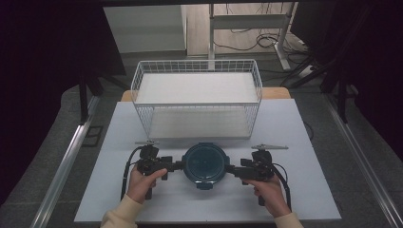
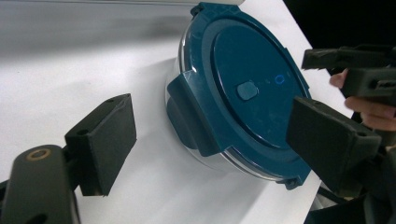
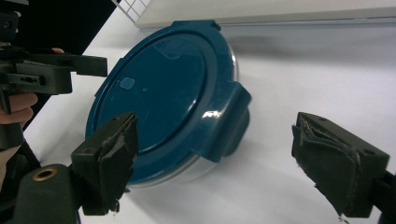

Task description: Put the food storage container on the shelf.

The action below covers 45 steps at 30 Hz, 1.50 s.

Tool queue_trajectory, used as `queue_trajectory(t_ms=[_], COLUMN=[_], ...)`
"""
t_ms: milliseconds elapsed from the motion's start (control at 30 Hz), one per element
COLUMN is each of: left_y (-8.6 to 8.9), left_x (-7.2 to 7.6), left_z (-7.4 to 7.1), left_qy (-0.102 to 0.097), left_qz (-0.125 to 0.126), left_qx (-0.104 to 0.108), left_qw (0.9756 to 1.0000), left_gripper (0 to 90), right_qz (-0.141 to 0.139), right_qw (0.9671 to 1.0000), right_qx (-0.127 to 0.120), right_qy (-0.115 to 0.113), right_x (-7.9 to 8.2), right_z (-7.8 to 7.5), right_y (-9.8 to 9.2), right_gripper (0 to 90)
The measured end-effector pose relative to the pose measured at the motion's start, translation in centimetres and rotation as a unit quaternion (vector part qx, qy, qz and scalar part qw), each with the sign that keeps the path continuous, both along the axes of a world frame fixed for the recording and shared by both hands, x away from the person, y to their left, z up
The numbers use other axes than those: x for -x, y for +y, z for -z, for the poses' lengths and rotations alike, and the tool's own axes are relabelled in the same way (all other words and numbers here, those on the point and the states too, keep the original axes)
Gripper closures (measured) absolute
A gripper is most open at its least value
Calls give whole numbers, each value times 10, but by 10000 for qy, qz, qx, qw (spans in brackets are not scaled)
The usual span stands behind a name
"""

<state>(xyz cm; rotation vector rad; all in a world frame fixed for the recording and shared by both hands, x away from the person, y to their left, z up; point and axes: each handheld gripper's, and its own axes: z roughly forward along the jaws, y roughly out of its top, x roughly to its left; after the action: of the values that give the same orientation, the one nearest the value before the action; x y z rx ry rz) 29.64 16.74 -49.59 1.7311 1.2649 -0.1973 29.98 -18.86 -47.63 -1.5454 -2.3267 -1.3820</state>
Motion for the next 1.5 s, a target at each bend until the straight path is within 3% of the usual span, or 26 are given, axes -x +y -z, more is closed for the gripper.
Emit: queue_trajectory(t_ms=[233,300,533,867,967,1133,1267,1500], left_y=[-8,-11,-21,-27,-30,-29,-28,-23], left_x=[-6,-9,-11,-18,-16,-16,-14,-4], left_z=[9,13,21,32,32,31,28,23], left_qy=[132,231,364,608,603,672,703,592], left_qz=[124,178,285,440,393,333,313,224], left_qx=[139,302,318,677,502,512,490,571], left_qw=[9997,9991,9984,9949,9961,9959,9958,9964], left_gripper=[137,128,124,170,203,232,250,330], right_qz=[-8,35,-40,-187,-121,-11,4,144], right_qw=[9994,9987,9972,9936,9926,9900,9895,9894], right_qx=[-149,-239,-329,-463,-516,-674,-759,-918], right_qy=[313,451,664,1014,1091,1242,1232,1118], right_x=[-11,-15,-21,-22,-21,-22,-22,-14], right_z=[10,14,22,33,34,34,34,32], right_y=[11,12,18,31,32,27,25,20], right_gripper=[123,120,121,148,156,210,231,302])
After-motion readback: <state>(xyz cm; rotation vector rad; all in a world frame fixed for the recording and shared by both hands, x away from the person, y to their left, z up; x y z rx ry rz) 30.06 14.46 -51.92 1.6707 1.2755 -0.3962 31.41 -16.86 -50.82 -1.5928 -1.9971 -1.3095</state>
